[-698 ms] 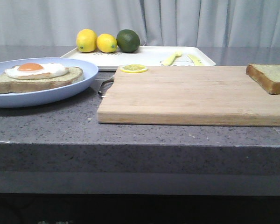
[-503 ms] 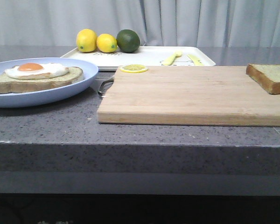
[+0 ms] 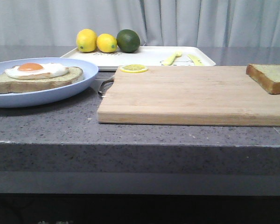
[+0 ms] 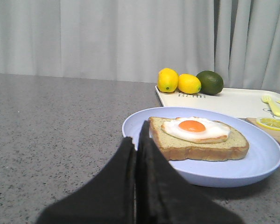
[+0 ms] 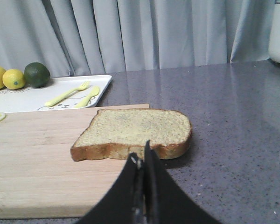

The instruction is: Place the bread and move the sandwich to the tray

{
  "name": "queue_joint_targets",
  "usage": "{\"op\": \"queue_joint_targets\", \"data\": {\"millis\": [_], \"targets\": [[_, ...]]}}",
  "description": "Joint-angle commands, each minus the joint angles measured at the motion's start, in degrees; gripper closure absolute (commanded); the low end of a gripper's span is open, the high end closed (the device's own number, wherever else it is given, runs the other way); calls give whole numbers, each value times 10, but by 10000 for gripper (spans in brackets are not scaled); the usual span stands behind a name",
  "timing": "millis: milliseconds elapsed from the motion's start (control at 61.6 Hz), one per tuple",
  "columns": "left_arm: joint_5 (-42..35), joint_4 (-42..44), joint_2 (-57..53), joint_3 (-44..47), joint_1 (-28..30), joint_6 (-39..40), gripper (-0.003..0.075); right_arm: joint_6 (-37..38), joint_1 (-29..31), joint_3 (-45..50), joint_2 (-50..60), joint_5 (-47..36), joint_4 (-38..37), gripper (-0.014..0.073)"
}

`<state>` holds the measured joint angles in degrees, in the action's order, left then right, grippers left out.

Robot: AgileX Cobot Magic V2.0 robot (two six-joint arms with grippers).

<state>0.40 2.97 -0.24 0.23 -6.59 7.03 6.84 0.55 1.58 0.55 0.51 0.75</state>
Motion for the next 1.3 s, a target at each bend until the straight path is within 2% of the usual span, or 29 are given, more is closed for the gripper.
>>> {"op": "queue_joint_targets", "data": {"millis": [0,162,276,503,714,877,1282], "targets": [[-57,-1,-14,0,1,0,741,-1,3,-4,10,-57,-8,664],[-64,-30,-13,-36,1,1,741,-1,3,-54,10,-42,7,664],[-45,-35,-7,-95,1,1,741,-1,3,-119,10,15,6,664],[75,-34,44,-259,1,1,741,-1,3,-278,-39,166,-22,664],[193,-34,156,-395,1,-1,741,-1,3,-414,-166,293,-24,664],[212,-34,224,-421,1,-1,741,-1,3,-452,-256,357,-24,664],[220,-35,344,-421,1,-1,741,-1,3,-452,-401,376,-24,664]]}}
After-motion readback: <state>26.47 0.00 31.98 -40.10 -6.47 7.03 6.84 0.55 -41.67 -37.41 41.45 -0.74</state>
